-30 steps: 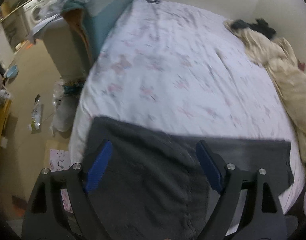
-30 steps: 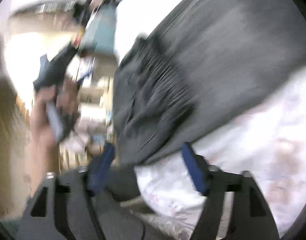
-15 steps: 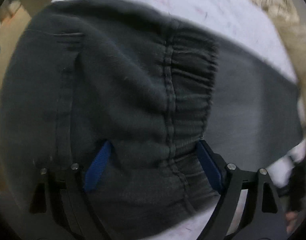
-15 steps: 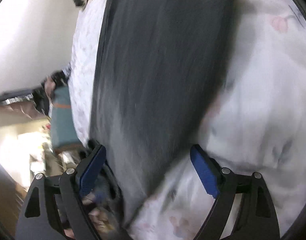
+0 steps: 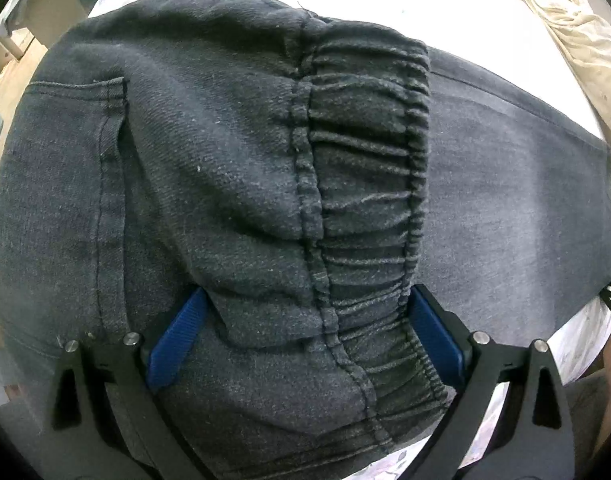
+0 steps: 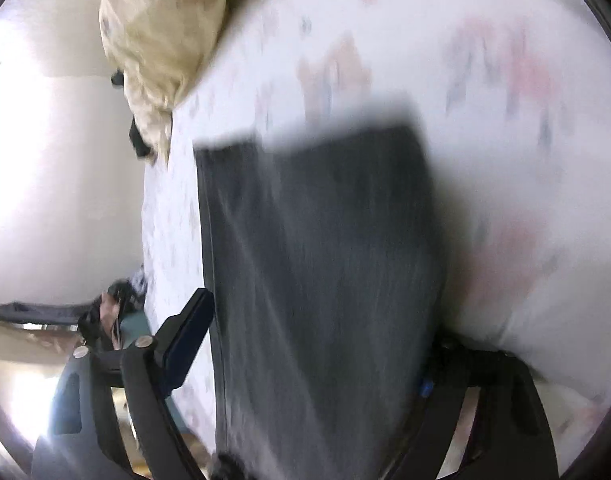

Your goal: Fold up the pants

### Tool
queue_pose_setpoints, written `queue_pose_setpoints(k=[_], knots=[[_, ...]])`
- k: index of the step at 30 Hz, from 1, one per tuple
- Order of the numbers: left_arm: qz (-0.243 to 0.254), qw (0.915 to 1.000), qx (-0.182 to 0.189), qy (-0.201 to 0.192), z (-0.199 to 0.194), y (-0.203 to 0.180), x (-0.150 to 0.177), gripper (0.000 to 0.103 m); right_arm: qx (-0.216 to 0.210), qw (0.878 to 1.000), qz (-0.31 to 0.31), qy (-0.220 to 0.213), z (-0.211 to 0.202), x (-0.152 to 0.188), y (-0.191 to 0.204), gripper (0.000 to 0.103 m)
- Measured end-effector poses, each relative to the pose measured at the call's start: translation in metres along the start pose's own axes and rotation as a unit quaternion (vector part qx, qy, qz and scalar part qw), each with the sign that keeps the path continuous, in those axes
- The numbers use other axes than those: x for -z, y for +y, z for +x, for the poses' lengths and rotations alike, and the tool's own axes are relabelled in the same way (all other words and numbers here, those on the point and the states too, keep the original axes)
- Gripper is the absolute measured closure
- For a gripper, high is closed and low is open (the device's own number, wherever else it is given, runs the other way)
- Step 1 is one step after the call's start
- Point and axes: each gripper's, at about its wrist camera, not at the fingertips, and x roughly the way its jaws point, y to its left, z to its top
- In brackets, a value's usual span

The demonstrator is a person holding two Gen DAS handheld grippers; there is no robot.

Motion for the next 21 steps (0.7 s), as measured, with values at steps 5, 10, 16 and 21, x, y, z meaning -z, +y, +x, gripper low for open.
queue_pose_setpoints(k=[5, 10, 16, 21], knots=[[0.005, 1.0, -0.001, 0.0, 0.001, -0.001, -0.003, 0.006, 0.028, 0.999, -0.038, -0.001, 0.008, -0.025, 0.008, 0.081], [-0.004, 0.9999, 0.011, 0.001, -0.001, 0.007, -0.006, 0.006, 0.025, 0.982, -0.181, -0.048, -0.016, 0.003, 0.058, 0.092], [-0.02, 0.9969, 0.071, -0.027, -0.05, 0.021, -0.003, 0.018, -0.031, 0.923, -0.381, -0.043, -0.037, 0.074, 0.145, 0.092], [-0.004, 0.992, 0.081, -0.097, -0.118, 0.038, 0.002, 0.017, -0.076, 0.884, -0.461, -0.003, -0.049, 0.147, 0.199, 0.092]])
